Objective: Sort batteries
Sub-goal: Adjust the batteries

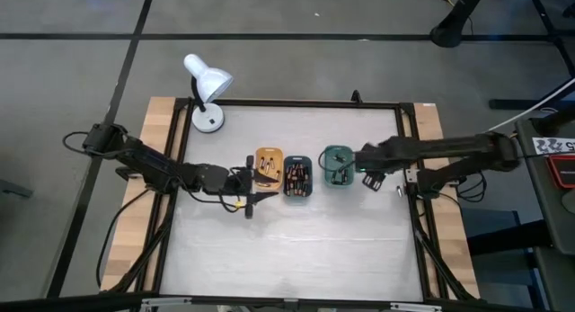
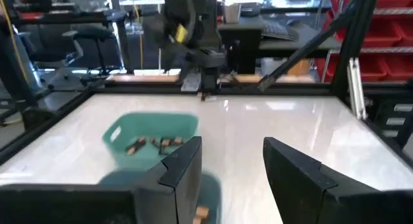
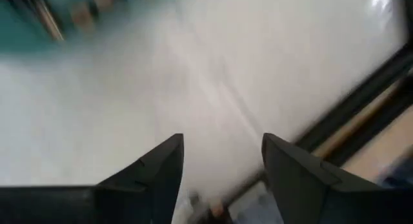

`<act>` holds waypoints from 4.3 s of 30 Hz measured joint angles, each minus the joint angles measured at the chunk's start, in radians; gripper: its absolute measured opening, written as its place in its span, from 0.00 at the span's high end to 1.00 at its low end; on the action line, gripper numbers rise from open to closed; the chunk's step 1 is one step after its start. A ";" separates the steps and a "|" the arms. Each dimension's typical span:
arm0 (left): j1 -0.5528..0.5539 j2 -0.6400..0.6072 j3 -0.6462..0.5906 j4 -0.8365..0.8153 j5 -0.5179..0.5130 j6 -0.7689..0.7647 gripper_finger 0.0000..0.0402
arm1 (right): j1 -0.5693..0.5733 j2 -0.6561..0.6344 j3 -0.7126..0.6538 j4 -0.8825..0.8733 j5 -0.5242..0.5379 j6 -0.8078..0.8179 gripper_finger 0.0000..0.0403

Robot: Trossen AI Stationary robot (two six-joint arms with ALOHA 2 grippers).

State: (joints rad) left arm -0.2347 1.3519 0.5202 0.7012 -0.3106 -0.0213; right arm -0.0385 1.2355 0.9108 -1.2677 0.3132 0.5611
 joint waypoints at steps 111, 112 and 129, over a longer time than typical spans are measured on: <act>0.222 0.024 0.140 -0.448 -0.213 0.080 0.61 | 0.342 0.092 -0.200 0.028 -0.203 1.209 1.00; 0.222 0.024 0.140 -0.449 -0.213 0.080 0.61 | 0.361 0.102 -0.200 0.024 -0.173 1.243 1.00; 0.197 0.025 0.140 -0.464 -0.116 0.085 0.61 | 0.556 0.309 -0.202 0.096 0.007 1.659 1.00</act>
State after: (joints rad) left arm -0.0379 1.3766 0.6601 0.2367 -0.4264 0.0639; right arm 0.5174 1.5443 0.7090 -1.1715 0.3203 2.2204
